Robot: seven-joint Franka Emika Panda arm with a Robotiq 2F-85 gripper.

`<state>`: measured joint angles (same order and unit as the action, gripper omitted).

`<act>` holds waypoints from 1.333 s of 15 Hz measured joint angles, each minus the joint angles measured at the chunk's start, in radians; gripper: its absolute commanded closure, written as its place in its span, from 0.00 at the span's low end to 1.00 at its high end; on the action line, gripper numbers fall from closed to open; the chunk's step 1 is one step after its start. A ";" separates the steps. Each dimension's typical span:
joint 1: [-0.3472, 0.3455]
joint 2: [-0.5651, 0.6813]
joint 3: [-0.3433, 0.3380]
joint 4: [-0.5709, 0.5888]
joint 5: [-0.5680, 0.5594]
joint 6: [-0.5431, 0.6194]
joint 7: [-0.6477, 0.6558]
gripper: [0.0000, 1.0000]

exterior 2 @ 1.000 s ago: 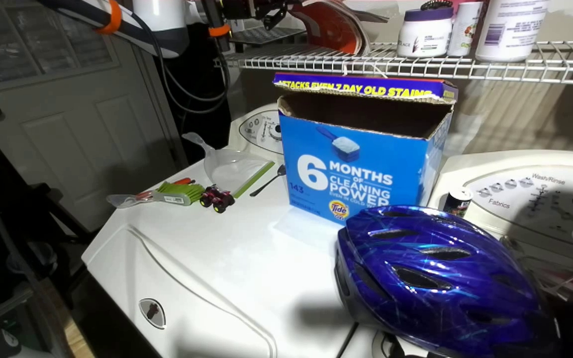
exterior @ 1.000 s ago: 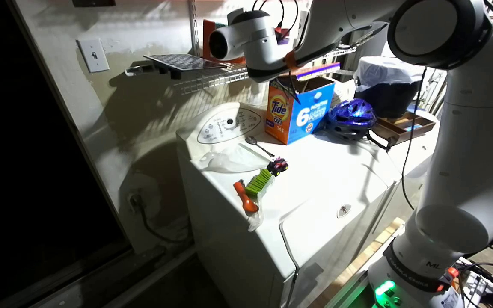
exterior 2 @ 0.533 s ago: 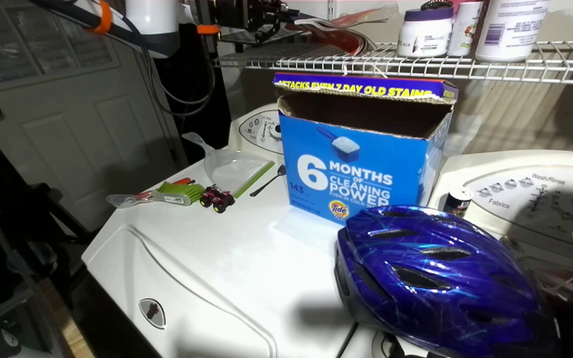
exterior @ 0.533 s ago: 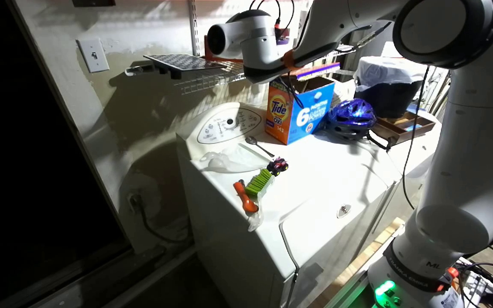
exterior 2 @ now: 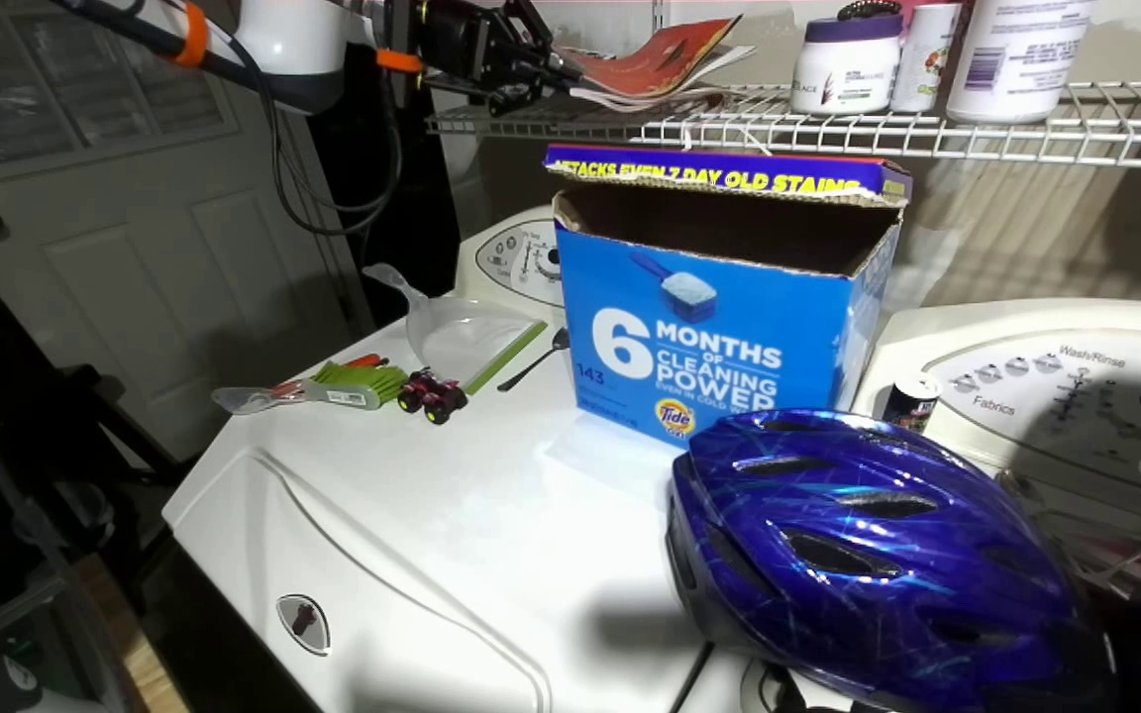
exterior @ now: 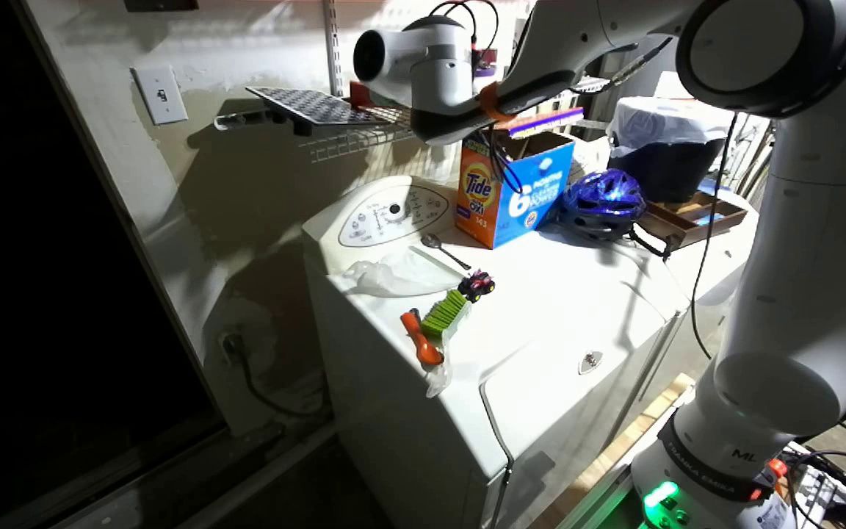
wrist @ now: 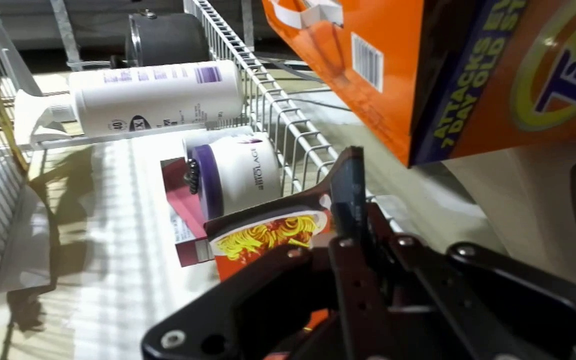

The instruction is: Put the orange book on the shelf

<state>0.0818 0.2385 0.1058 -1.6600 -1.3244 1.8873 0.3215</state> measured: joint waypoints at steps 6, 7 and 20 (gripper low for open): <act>0.000 -0.001 -0.002 0.003 0.140 0.003 -0.143 0.98; 0.000 -0.001 -0.002 0.004 0.149 0.003 -0.158 0.98; 0.000 -0.019 -0.002 0.013 0.242 0.002 -0.325 0.98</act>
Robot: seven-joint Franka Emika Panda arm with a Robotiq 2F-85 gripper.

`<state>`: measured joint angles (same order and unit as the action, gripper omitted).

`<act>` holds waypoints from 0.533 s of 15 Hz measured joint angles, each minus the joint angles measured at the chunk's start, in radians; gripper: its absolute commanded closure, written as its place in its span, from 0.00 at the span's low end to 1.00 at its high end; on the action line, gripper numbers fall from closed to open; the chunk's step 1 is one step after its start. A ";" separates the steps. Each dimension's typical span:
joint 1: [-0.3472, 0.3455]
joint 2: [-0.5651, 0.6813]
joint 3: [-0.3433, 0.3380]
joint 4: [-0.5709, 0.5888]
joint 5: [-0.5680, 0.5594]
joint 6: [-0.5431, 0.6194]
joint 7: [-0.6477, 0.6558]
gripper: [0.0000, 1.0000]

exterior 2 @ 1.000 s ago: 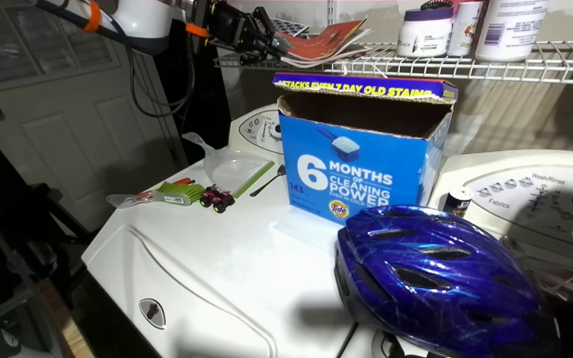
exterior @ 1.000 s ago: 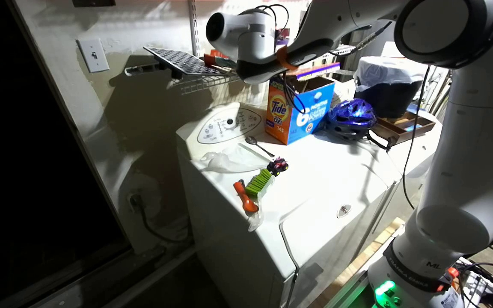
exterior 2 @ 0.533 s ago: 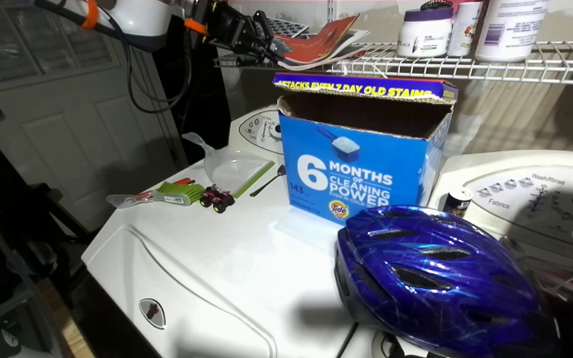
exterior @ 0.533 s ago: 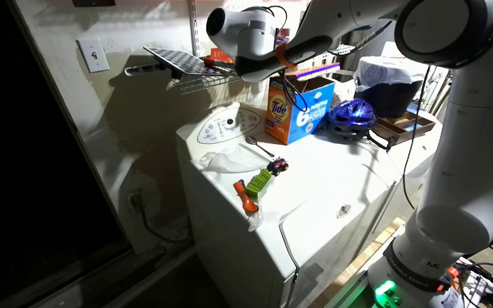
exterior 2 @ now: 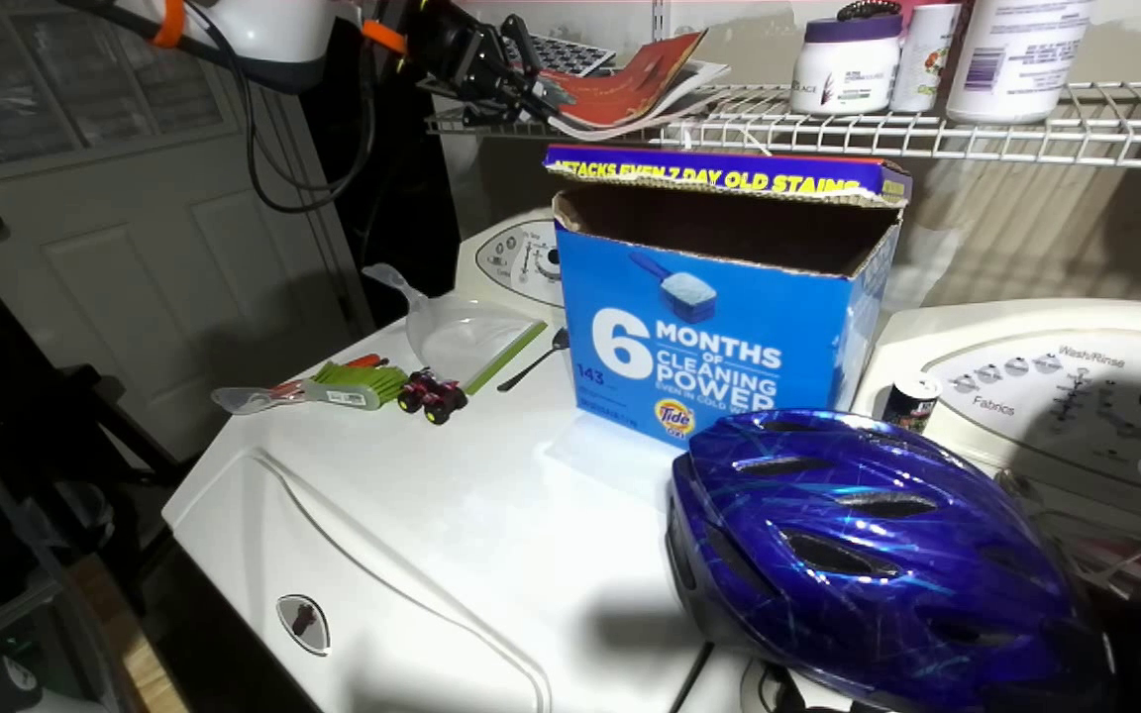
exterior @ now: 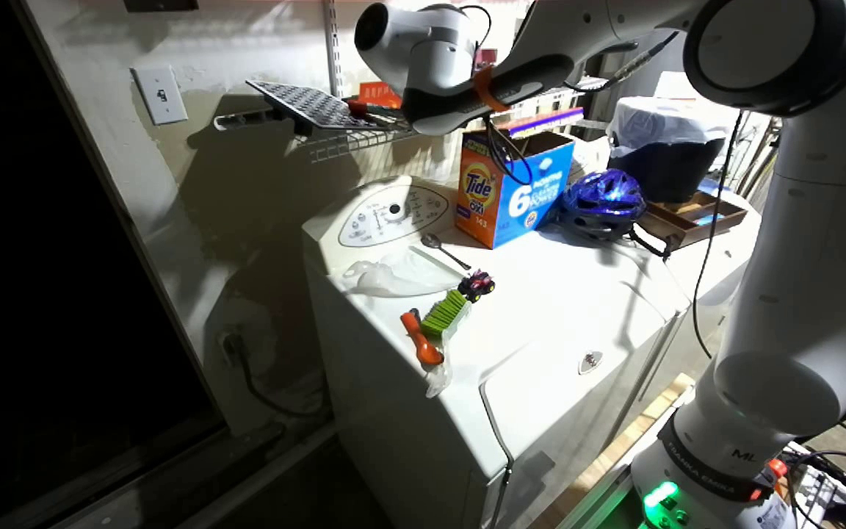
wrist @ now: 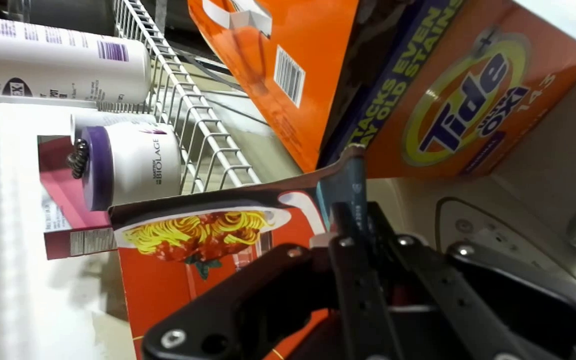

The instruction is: Put the orange book on the shelf

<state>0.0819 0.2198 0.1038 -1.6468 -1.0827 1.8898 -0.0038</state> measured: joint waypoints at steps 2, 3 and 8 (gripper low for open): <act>0.001 -0.005 0.000 0.000 0.002 0.000 -0.006 0.98; 0.001 -0.009 0.000 0.000 0.002 0.000 -0.007 0.98; 0.007 -0.031 0.001 -0.001 0.002 -0.002 -0.011 0.98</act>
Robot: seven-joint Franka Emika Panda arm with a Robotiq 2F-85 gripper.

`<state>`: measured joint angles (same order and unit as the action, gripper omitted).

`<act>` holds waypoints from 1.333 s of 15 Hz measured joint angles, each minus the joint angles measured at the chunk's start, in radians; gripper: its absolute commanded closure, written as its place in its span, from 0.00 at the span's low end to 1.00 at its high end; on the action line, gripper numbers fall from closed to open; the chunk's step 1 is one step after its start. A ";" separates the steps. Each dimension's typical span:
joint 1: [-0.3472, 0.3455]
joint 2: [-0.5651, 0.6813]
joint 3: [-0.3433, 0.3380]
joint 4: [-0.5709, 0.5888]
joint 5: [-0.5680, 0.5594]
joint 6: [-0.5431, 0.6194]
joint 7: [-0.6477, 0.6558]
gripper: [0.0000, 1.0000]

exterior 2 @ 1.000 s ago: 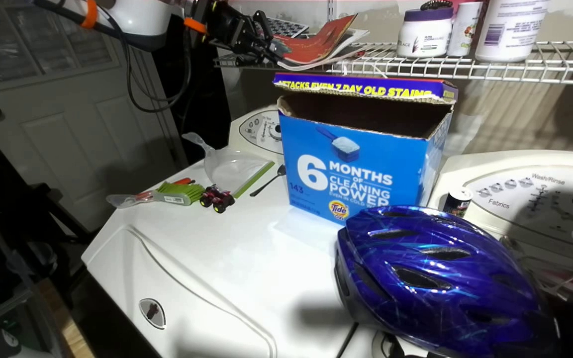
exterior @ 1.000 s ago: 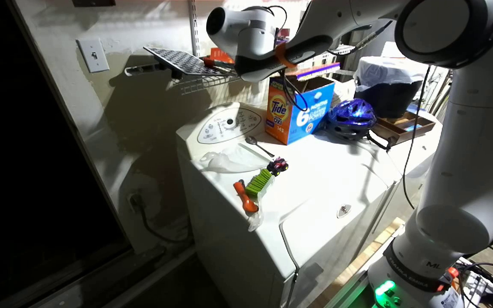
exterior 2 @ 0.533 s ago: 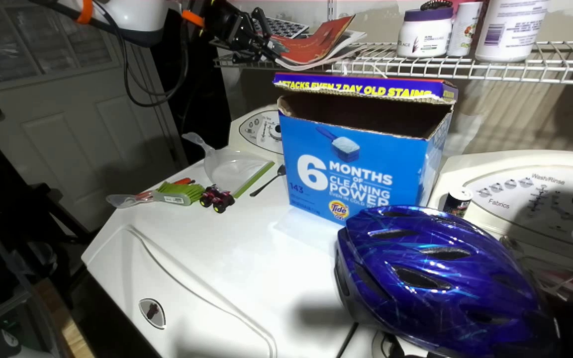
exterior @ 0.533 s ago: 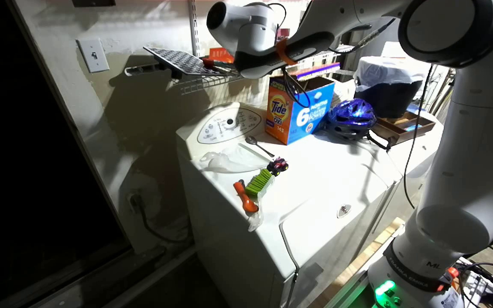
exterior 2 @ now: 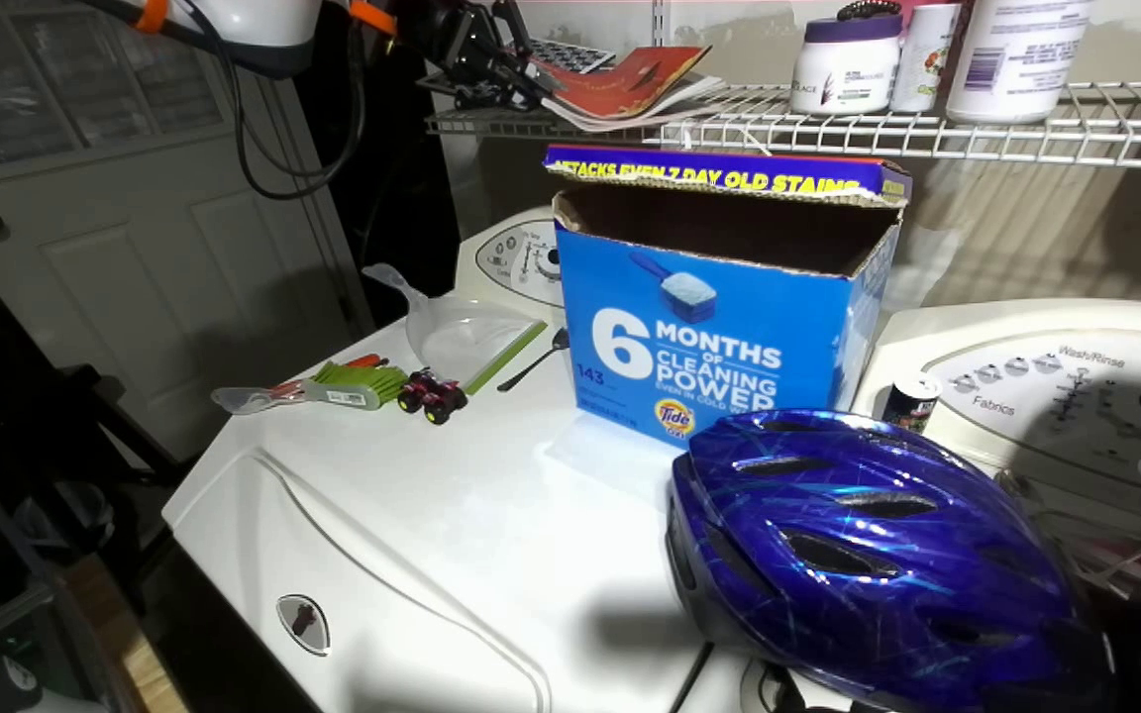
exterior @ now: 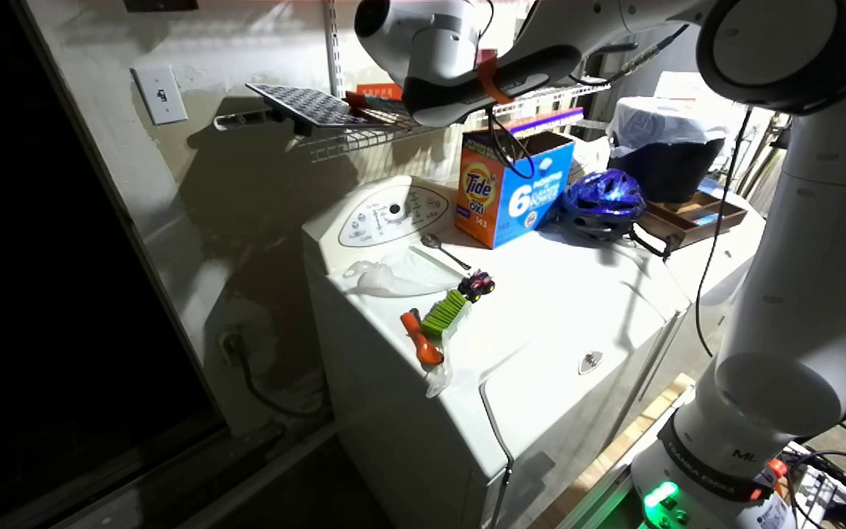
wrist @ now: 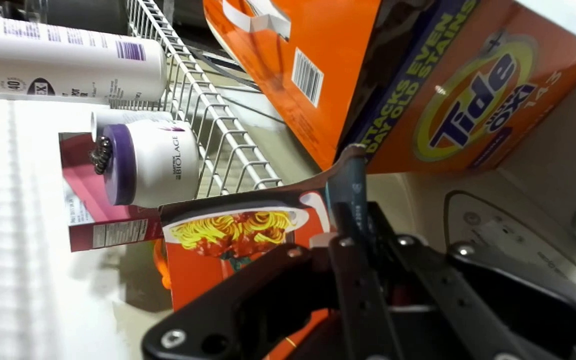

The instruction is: Put the orange book on the shelf

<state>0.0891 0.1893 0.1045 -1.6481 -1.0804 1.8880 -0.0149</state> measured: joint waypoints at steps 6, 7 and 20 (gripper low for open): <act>0.017 -0.024 0.000 -0.001 -0.007 -0.007 0.001 0.98; 0.018 -0.024 -0.001 -0.001 -0.011 -0.010 0.005 0.98; 0.016 0.021 -0.032 0.016 -0.064 -0.047 0.088 0.98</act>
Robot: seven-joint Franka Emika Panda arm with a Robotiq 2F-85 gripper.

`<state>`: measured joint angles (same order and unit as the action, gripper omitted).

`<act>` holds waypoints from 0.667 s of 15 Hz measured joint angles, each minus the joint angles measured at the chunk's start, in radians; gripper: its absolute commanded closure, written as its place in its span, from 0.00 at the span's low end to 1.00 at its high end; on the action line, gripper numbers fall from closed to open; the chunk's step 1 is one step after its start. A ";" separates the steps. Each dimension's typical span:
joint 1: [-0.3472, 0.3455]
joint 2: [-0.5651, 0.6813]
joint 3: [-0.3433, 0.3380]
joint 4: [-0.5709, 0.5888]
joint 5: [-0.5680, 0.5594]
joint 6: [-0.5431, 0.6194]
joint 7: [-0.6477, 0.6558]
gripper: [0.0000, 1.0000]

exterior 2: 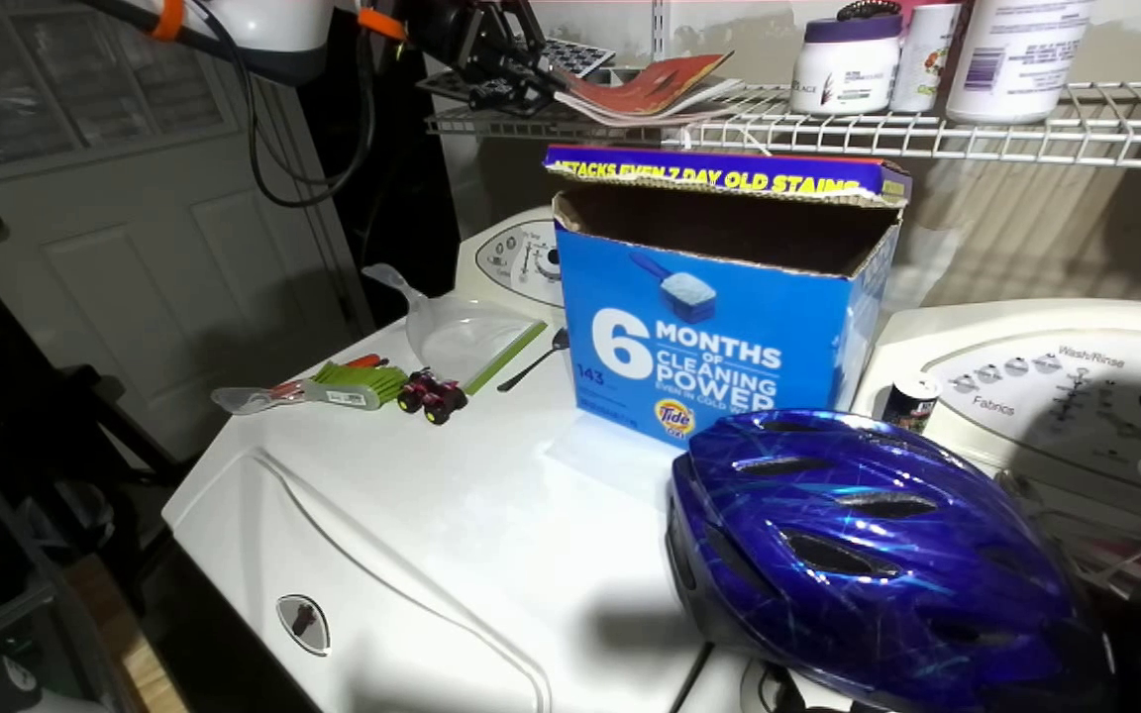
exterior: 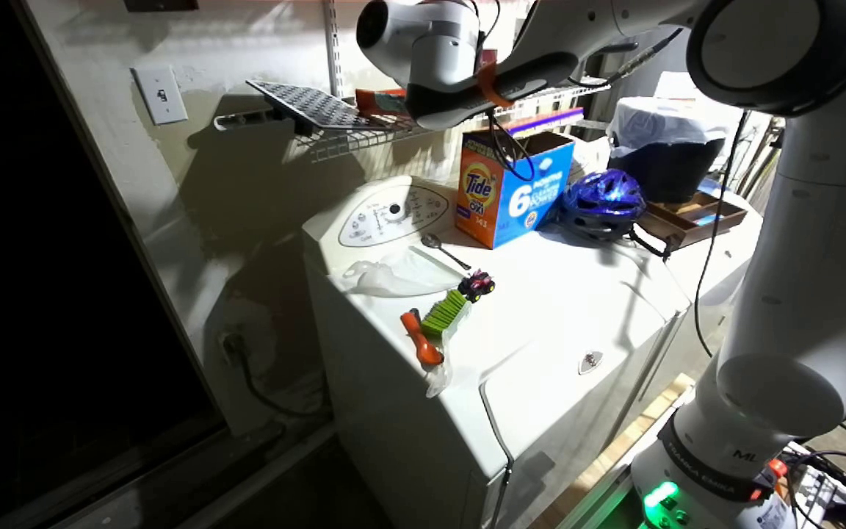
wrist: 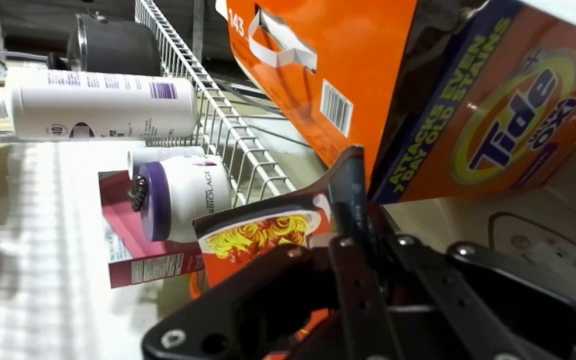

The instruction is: Put the orange book on the shelf

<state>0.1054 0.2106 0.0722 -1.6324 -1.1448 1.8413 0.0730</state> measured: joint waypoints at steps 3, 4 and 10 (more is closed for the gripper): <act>-0.001 0.014 -0.007 0.027 0.000 -0.023 0.011 0.98; -0.001 0.021 -0.009 0.038 0.000 -0.031 0.014 0.98; 0.000 0.069 -0.009 0.099 0.000 -0.072 0.019 0.98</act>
<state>0.1058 0.2798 0.0631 -1.5329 -1.1448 1.7696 0.0923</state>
